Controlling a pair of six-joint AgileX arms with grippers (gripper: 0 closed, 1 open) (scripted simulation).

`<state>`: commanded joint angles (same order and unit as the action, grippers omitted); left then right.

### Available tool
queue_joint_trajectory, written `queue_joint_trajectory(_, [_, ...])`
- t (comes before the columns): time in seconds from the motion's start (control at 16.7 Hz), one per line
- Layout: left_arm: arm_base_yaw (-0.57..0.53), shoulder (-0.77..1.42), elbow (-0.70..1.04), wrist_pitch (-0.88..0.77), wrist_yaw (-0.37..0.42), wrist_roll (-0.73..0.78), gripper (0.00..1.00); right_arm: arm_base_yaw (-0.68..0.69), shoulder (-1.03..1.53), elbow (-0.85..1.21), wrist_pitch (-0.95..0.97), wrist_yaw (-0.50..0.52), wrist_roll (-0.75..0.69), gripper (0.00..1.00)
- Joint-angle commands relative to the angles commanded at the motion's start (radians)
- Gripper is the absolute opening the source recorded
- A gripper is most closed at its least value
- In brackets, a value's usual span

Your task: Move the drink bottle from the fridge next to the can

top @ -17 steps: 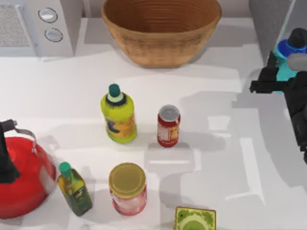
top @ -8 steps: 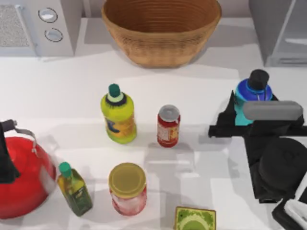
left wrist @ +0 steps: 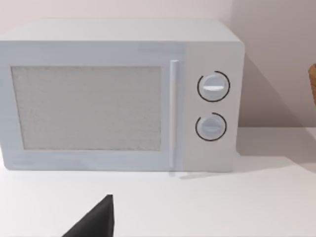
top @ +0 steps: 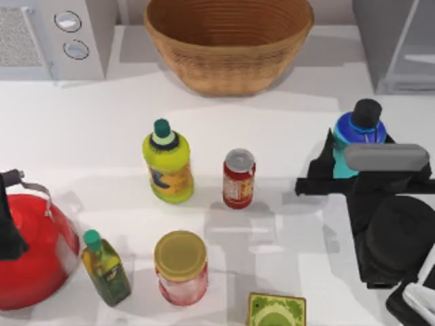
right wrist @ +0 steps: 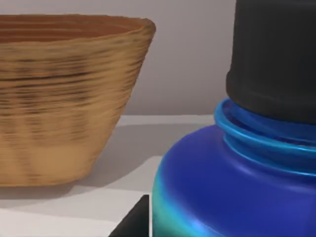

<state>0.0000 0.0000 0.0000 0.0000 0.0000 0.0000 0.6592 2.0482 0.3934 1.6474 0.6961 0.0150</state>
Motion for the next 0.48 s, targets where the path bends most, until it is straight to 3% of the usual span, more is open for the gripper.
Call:
queue_joint_trajectory(0.12, [0.000, 0.000, 0.000, 0.000, 0.000, 0.000, 1.00, 0.000, 0.000, 0.000, 0.000, 0.000, 0.000, 0.00])
queue_joint_trajectory(0.48, [0.000, 0.000, 0.000, 0.000, 0.000, 0.000, 1.00, 0.000, 0.000, 0.000, 0.000, 0.000, 0.000, 0.45])
